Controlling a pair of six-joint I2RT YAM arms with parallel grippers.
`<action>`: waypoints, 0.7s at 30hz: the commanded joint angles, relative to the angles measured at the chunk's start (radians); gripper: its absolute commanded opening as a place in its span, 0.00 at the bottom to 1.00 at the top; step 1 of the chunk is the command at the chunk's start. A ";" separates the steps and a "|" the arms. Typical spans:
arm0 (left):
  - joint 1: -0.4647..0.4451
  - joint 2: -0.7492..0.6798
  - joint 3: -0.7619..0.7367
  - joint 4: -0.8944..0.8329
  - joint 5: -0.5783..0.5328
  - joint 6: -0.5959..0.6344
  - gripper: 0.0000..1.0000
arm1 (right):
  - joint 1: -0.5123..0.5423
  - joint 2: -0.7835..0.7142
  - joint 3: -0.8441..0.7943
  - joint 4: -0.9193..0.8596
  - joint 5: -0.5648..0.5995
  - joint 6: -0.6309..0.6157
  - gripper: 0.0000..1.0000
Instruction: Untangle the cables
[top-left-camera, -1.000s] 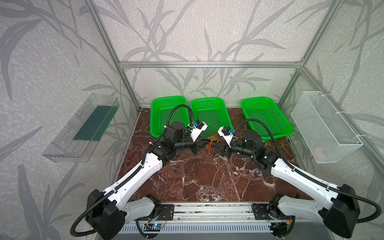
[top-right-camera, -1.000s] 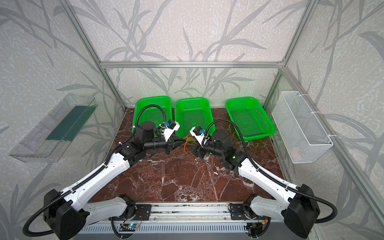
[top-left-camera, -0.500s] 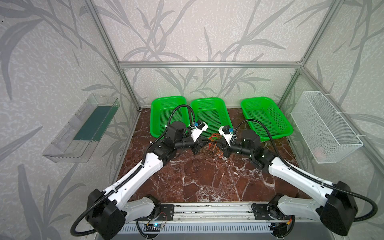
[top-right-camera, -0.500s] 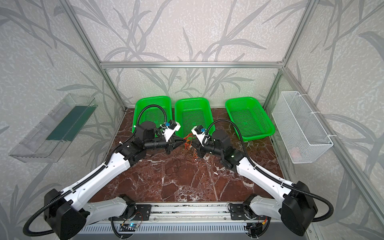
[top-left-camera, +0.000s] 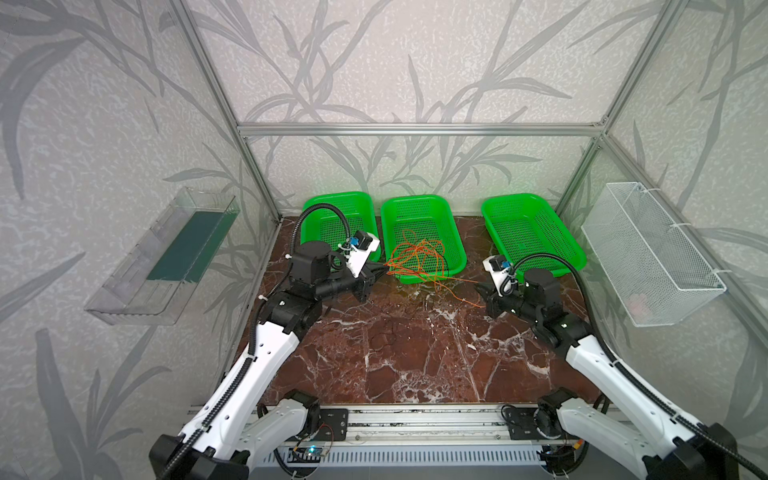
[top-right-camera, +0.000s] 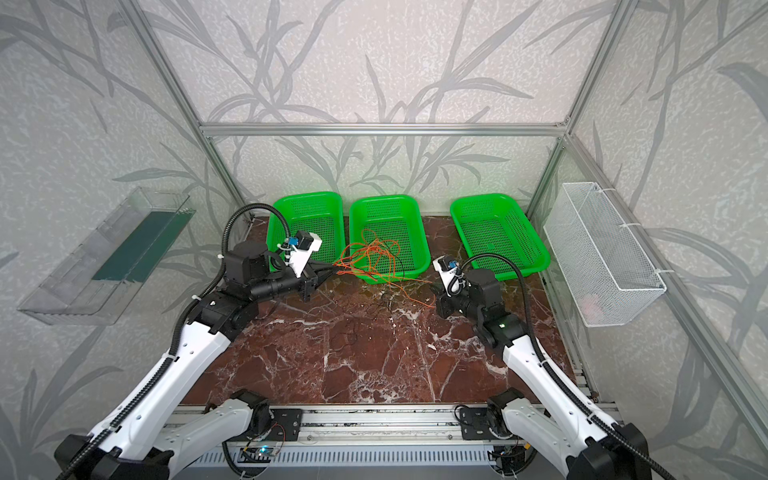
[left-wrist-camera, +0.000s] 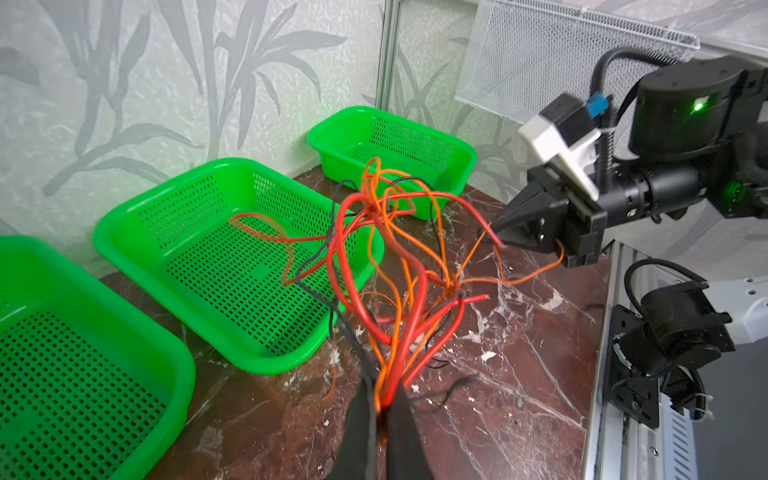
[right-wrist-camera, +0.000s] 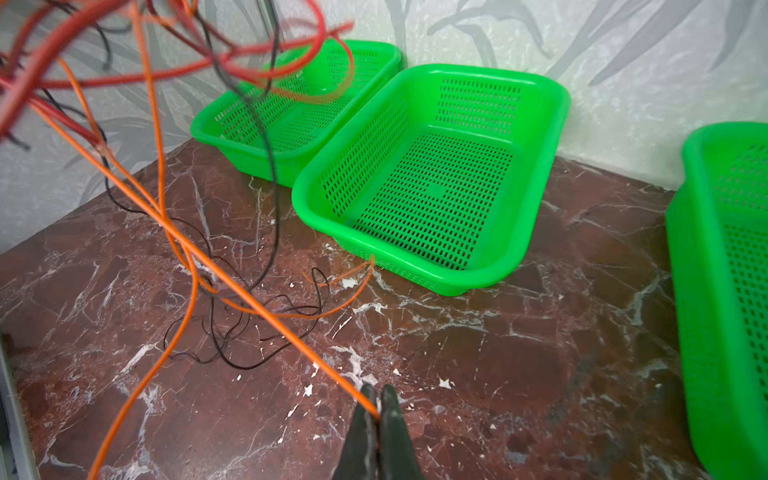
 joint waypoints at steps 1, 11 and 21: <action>0.040 -0.012 0.032 -0.035 -0.011 0.028 0.00 | -0.048 -0.014 -0.006 -0.115 0.090 -0.024 0.00; -0.025 0.004 -0.010 0.031 0.073 0.015 0.00 | -0.007 -0.054 0.003 0.084 -0.333 -0.061 0.64; -0.205 0.088 0.027 0.007 0.034 0.100 0.00 | 0.243 0.191 0.240 0.114 -0.157 -0.098 0.63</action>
